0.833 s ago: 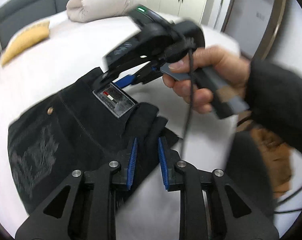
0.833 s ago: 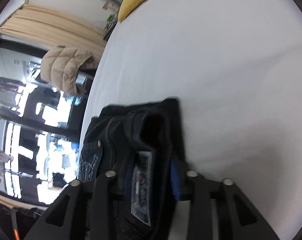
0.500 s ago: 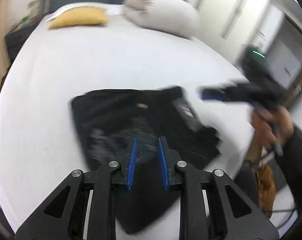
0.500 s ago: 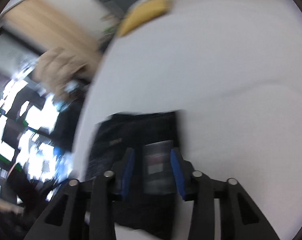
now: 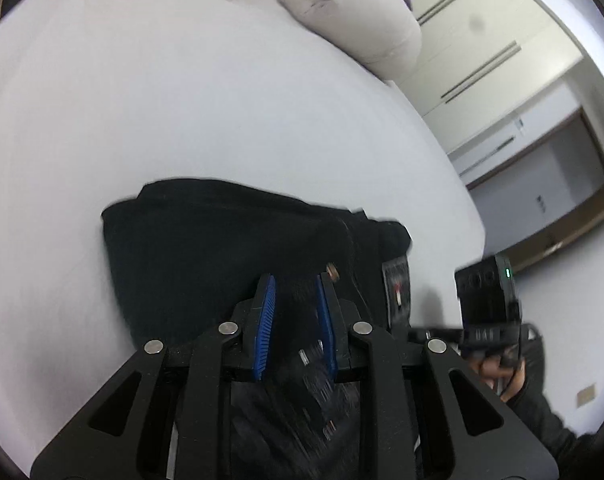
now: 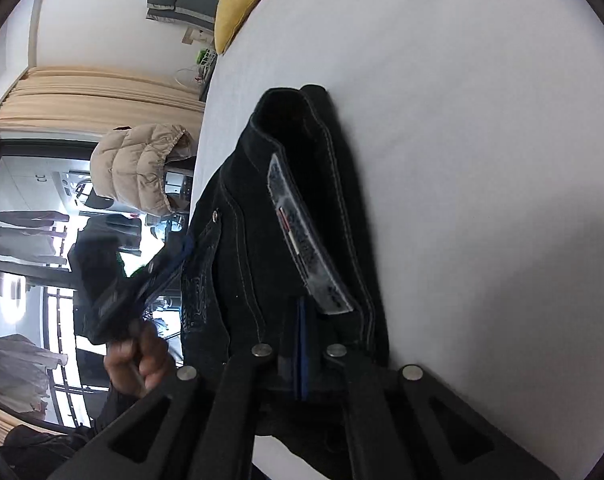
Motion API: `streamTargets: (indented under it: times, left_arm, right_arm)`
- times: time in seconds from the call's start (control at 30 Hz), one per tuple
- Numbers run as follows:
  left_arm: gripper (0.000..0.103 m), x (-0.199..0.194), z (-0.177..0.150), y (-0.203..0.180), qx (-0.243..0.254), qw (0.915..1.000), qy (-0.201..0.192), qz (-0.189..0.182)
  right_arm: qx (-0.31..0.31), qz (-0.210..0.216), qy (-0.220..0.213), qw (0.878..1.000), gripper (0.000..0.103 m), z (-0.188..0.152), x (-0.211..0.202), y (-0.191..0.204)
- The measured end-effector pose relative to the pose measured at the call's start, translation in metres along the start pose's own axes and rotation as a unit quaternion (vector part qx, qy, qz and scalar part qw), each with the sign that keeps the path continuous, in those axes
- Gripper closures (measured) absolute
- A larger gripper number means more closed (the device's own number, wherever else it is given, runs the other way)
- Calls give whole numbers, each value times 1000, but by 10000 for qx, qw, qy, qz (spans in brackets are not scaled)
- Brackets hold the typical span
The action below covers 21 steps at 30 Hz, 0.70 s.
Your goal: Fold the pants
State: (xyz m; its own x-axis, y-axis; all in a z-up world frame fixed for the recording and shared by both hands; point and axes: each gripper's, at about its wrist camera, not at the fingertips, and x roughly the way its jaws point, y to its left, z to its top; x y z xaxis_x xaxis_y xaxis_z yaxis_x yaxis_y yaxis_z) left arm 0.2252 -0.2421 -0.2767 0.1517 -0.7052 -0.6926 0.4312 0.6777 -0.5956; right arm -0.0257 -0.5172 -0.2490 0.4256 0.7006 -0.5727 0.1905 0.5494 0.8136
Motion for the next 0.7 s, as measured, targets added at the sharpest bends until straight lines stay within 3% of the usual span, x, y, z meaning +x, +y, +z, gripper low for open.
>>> streamTargets:
  times: [0.07,0.2,0.43,0.57,0.7]
  left_arm:
    - [87,5,9,14,-260,9990,96,-344]
    - [92,0,-10,42,-769,9915,-39,-1051]
    - [103,-5,-52,38,-834,9903,-243,-1084]
    - [103,-8,-85,14,-358,9943,-99,-1004]
    - [103,-29,-127,1,-361,9919,-154,-1206]
  right_arm:
    - [-25,-20,11,10000,103,0,1,0]
    - [-77,40,-36,10000,103,-6,-7,-4]
    - [-121,-15,-139,9998,103,-6,-4,-5]
    - [-140,-76,-214,9996,103,-7,-4,-5]
    - [-175,-76,-303,9994,103,-15,-3,-2]
